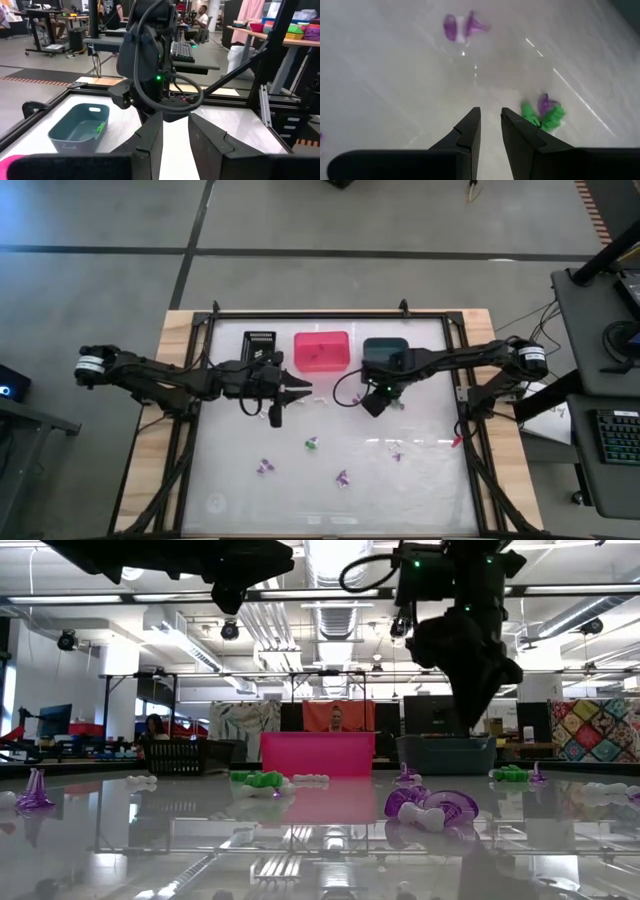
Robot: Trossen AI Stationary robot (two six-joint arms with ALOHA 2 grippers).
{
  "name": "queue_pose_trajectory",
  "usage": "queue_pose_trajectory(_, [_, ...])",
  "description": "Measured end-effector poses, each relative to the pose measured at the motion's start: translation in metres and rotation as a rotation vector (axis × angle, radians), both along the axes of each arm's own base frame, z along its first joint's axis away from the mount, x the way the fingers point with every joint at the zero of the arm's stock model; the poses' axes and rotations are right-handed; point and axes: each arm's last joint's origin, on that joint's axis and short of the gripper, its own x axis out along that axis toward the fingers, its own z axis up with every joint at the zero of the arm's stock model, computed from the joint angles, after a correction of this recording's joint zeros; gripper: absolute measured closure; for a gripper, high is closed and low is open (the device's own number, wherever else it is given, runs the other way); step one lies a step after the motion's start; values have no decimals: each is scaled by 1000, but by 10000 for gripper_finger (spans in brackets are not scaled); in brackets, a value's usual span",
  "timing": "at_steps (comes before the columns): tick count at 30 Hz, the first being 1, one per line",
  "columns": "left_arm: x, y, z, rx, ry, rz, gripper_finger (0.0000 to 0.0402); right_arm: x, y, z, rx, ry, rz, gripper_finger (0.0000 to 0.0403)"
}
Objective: Sort Halloween decoration
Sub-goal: Put the green skeleton toy into the blue bin
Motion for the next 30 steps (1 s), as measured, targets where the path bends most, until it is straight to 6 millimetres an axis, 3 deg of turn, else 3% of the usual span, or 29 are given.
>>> queue_pose_trajectory(12, [0,0,-1,-2,5,0,326,2,-2,8,-80,4,103,335])
queue_pose_trajectory(21, [0,0,-1,14,6,1,326,-18,0,-14,-65,160,44,335])
queue_pose_trajectory(30, [0,0,-1,52,7,7,326,-11,4,-37,-94,240,93,335])
